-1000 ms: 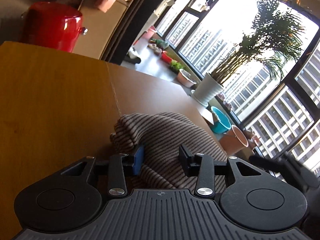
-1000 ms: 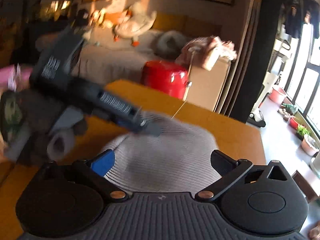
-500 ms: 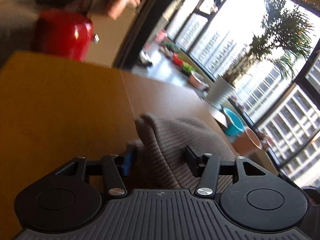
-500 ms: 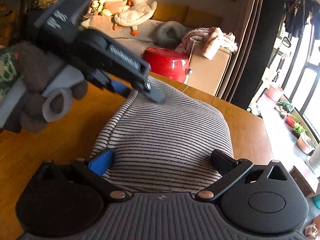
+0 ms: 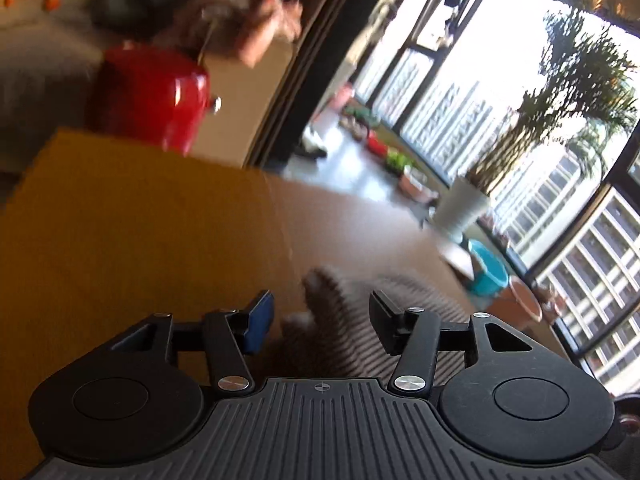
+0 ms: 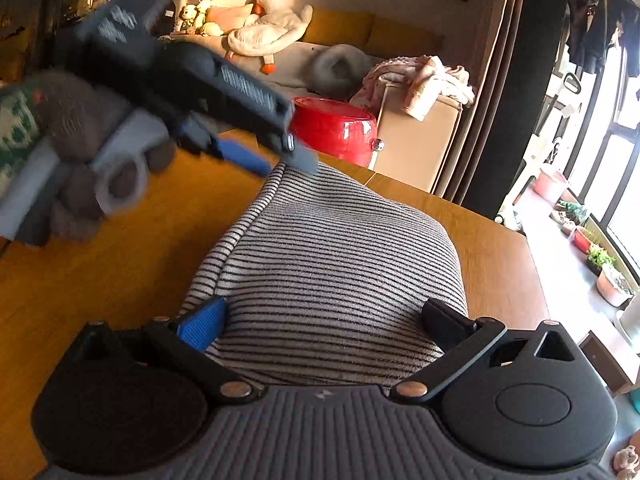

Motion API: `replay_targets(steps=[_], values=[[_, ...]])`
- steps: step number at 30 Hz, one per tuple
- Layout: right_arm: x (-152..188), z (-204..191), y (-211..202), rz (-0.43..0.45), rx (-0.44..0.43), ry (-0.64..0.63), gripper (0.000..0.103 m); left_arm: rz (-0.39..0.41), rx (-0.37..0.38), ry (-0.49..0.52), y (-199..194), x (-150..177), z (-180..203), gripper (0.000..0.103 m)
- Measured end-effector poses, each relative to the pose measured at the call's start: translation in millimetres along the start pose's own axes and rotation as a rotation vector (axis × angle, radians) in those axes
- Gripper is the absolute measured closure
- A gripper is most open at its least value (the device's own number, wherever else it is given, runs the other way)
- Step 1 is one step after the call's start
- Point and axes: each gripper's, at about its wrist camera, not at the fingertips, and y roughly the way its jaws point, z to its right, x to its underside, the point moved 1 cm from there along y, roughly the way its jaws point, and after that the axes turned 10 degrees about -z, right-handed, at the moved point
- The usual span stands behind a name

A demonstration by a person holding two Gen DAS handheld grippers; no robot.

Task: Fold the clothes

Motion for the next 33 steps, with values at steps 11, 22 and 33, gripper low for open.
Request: replay_targets(steps=[11, 22, 33], values=[[-8.9, 17.3, -13.6, -0.021, -0.062, 0.006, 0.0, -0.081, 0.1, 0.036, 11.0, 21.0, 23.2, 0.069], [-51.1, 102.0, -28.5, 0.053, -0.108, 0.216, 0.016, -0.079, 0.09, 0.053, 12.0, 27.0, 17.6, 0.069], [-56.9, 129.6, 67.8, -0.107, -0.191, 0.527, 0.021, -0.082, 0.08, 0.077, 13.0, 25.7, 17.6, 0.069]])
